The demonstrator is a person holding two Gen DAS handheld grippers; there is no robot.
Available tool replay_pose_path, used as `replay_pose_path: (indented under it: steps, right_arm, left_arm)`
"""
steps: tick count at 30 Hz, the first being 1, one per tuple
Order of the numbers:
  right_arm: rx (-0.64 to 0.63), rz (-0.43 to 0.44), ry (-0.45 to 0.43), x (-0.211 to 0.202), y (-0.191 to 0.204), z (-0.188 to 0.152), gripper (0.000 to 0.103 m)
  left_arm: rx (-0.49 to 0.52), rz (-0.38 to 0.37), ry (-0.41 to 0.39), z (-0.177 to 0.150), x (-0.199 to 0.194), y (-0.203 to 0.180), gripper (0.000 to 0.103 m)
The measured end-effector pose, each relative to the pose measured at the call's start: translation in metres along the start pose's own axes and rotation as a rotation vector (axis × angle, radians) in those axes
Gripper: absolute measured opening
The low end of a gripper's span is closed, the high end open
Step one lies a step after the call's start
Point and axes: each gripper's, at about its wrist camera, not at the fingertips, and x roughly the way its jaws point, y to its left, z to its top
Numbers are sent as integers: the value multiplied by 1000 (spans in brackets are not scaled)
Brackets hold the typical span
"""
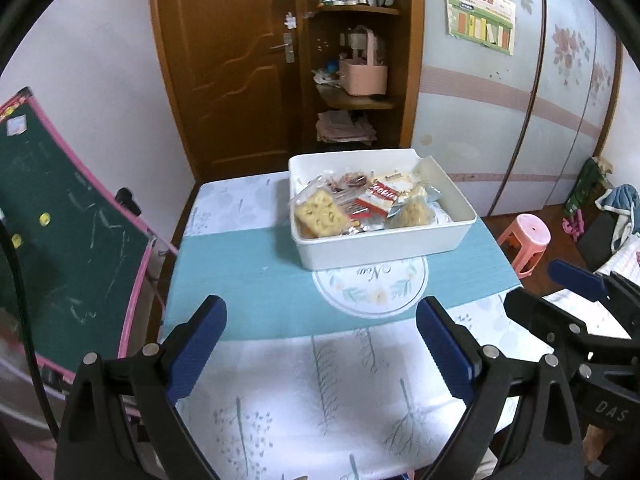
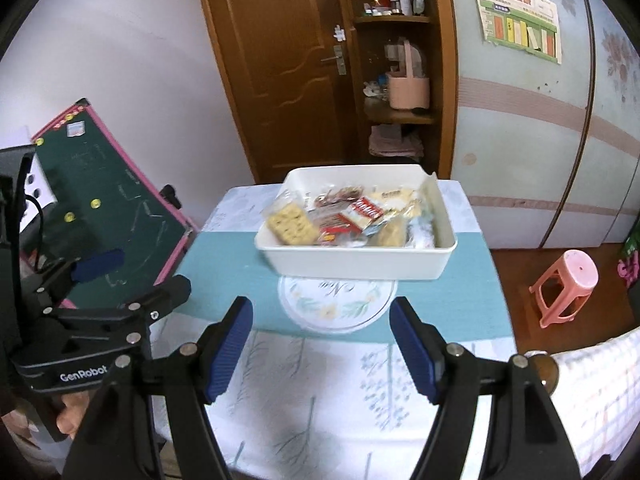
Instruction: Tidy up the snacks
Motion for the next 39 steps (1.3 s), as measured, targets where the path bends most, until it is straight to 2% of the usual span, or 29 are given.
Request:
replay_pose_path:
  steps: [6, 10, 16, 22, 27, 39]
  right_arm:
    - [-5, 41, 15, -14, 17, -17, 72]
    - [38, 54, -1, -28, 16, -20, 72]
    - [59, -9, -67, -48, 13, -18, 71]
    - [46, -43, -90, -58, 13, -21, 71]
    - [53, -52, -86, -61, 11, -22, 71]
    - [25, -80, -129, -69, 14, -19, 71]
  left_arm:
    - [-29, 31, 1, -15, -16, 9, 95]
    - [-92, 46, 1, -17, -27, 22, 95]
    - [-136, 50, 0, -21, -40, 26, 96]
    - [-125, 101, -49, -21, -56, 21, 96]
    - [-117, 126, -83, -19, -64, 19, 101]
    - [-116, 134, -67, -19, -61, 20, 101]
